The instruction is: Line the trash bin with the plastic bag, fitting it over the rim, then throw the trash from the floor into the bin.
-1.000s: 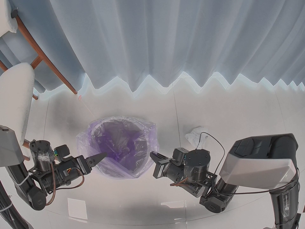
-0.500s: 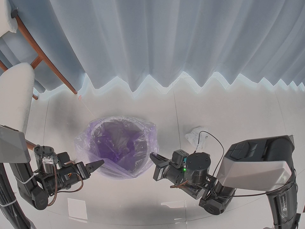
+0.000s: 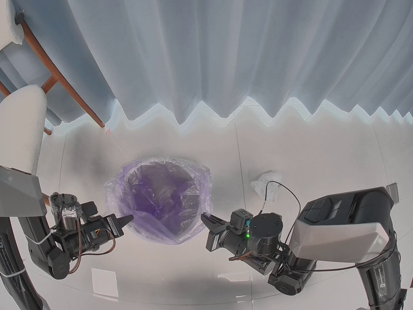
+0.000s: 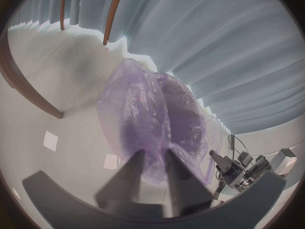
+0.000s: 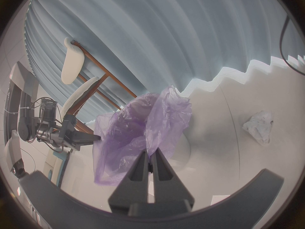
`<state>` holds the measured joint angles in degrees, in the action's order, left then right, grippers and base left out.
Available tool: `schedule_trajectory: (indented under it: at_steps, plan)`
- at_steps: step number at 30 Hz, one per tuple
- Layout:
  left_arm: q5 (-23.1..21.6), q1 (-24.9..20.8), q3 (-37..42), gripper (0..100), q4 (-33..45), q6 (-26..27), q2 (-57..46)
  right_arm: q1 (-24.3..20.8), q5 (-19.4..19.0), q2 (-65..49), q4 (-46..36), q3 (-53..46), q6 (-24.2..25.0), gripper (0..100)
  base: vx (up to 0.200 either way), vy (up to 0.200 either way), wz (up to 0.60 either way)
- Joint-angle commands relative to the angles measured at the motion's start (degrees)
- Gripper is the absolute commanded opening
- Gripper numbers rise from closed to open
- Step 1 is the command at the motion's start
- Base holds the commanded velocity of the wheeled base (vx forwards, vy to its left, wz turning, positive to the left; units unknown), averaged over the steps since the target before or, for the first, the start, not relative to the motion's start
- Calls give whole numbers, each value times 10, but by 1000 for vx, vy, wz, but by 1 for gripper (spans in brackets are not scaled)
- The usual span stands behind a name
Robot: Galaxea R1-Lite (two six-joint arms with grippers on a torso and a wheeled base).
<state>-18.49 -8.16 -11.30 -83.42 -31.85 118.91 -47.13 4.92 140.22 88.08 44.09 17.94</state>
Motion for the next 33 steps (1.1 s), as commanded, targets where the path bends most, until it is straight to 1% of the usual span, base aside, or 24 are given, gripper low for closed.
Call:
schedule_trajectory:
  at_steps: [1, 4, 5, 7, 9, 10, 11, 12, 14, 17, 20, 22, 25, 28, 30, 33]
  plan:
    - [3, 4, 43, 0, -7, 3, -17, 1, 0, 8, 3, -11, 2, 0, 0, 0, 0]
    - [3, 16, 83, 0, -17, 11, -38, 3, 0, 14, 18, -26, 2, 0, 0, 0, 0]
    - [3, 27, 108, 0, -18, 25, -41, 4, 0, 18, 19, -36, 4, 0, 0, 0, 0]
    - [5, 37, 113, 0, -10, 37, -42, 4, 0, 20, 19, -43, 6, 0, 0, 0, 0]
    - [18, 75, 113, 0, 16, 53, -37, 2, 0, 23, 19, -72, 10, 0, 0, 0, 0]
    - [18, 80, 113, 0, 18, 54, -37, 1, 0, 24, 19, -75, 10, 0, 0, 0, 0]
    - [14, 97, 113, 0, 20, 57, -36, -1, -1, 29, 19, -85, 10, 0, 0, 0, 0]
    - [14, 101, 113, 0, 20, 59, -31, -1, -1, 36, 19, -83, 9, 0, 0, 0, 0]
    - [14, 98, 113, 0, 20, 66, -7, -2, 0, 53, 19, -77, 4, 0, 0, 0, 0]
    - [16, 85, 113, 0, 12, 95, 37, -2, 0, 79, 19, -63, 4, 0, 0, 0, 0]
    - [20, 67, 113, 0, -21, 134, 91, -2, 0, 97, 19, -45, 3, 0, 0, 0, 0]
    - [23, 57, 110, 0, -53, 147, 133, -2, 1, 104, 19, -35, 3, 0, 0, 0, 0]
    - [28, 52, 96, 0, -51, 146, 150, -2, 0, 115, 19, -18, 2, 0, 0, 0, 0]
    - [11, 63, 111, 0, -51, 143, 134, -11, 0, 126, 19, -3, 3, 0, 0, 0, 0]
    - [-5, 80, 113, 0, -48, 133, 111, -13, -2, 127, 19, -1, 5, 0, 0, 0, 0]
    - [-22, 140, 113, 0, -49, 99, 58, -13, -3, 130, 19, 10, 3, 0, 0, 0, 0]
